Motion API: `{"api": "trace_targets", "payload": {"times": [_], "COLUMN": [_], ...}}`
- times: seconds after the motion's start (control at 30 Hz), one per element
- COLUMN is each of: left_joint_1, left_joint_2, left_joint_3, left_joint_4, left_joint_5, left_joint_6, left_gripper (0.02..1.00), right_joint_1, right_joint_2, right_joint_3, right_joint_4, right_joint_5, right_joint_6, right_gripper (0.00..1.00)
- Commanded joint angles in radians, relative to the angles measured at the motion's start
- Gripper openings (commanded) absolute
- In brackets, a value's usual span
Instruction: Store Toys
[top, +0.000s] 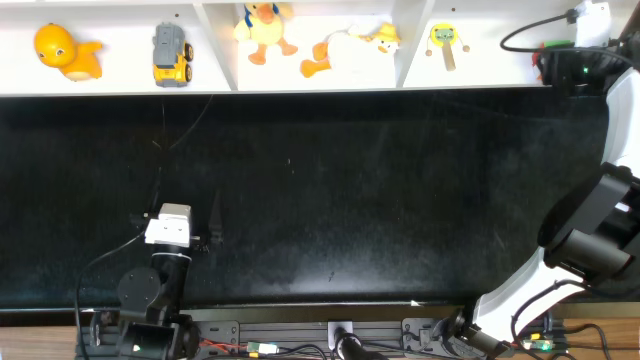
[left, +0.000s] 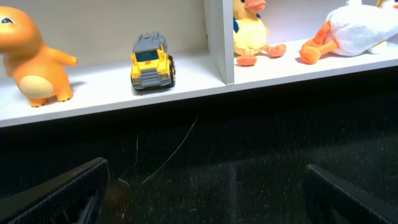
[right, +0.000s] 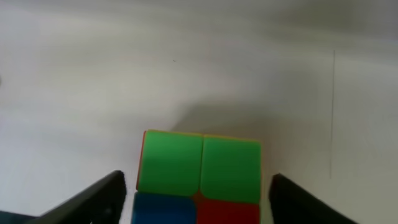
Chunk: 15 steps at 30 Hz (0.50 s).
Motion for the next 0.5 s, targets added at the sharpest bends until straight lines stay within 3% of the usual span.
{"api": "trace_targets", "payload": {"times": [0.03,0.2,0.5], "left_joint_1": [-0.005,-0.005,-0.005], "left_joint_2": [-0.01,-0.01,-0.01], "left_joint_3": [-0.002,-0.002,-0.002], "left_joint_4": [-0.003,-0.003,-0.003], "left_joint_5": [-0.005,-0.005,-0.005], "left_joint_6": [0.018,0.018,0.018], "left_gripper": [0.998,0.998,0.998], "right_joint_1": [-0.003,-0.001,0.008], "right_joint_2": [0.007,-0.036,-0.259], "right_joint_3": [0.031,0.02,-0.249], "right_joint_4": [0.002,-0.037,-0.01], "right_joint_5": [0.045,0.091,0.119], "right_joint_6": [0.014,0.013,0.013], "right_gripper": [0.847,0.989,0.996]}}
